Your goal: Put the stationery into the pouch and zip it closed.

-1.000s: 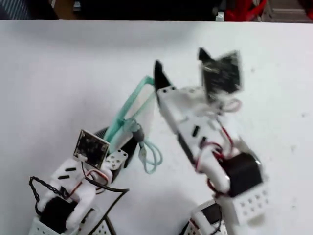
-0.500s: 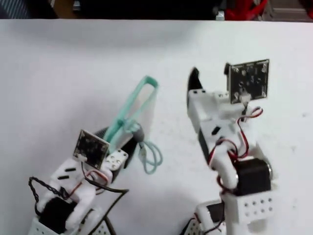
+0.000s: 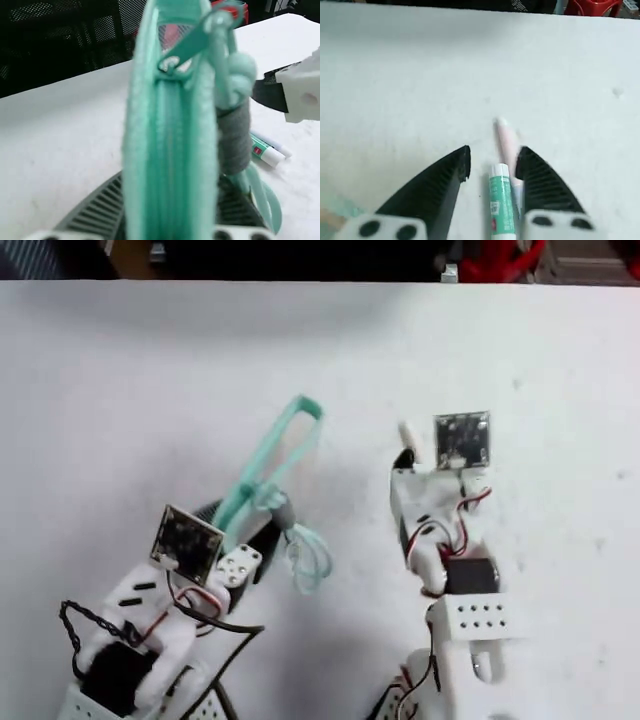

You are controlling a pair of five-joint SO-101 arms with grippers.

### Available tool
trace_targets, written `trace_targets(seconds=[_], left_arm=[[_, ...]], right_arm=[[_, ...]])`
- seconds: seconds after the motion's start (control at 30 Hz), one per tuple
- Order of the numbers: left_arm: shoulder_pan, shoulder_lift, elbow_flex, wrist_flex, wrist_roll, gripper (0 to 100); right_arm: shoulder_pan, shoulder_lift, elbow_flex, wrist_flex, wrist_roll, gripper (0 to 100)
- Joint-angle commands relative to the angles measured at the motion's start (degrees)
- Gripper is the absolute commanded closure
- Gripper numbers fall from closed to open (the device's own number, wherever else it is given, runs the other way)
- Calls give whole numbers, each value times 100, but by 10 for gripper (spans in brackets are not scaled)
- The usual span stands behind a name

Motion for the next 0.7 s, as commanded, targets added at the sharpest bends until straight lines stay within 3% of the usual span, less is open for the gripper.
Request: trace_targets(seconds=[0.0, 0.13, 0.27, 0.43, 0.5, 0.67], left_arm=[[101, 75, 0, -18, -44, 842], [101, 75, 0, -18, -44, 842], [101, 75, 0, -18, -44, 842], [101, 75, 0, -9, -44, 842], [101, 75, 0, -9, -44, 842], [101, 75, 0, -9, -44, 842]], right_arm=[[-110, -84, 308, -549, 167, 940], [-119, -84, 580, -963, 185, 817], [-84, -84, 624, -1015, 202, 995], [-101, -84, 642, -989, 167, 834], [-101, -84, 651, -971, 167, 813], [-119, -84, 651, -971, 202, 991]])
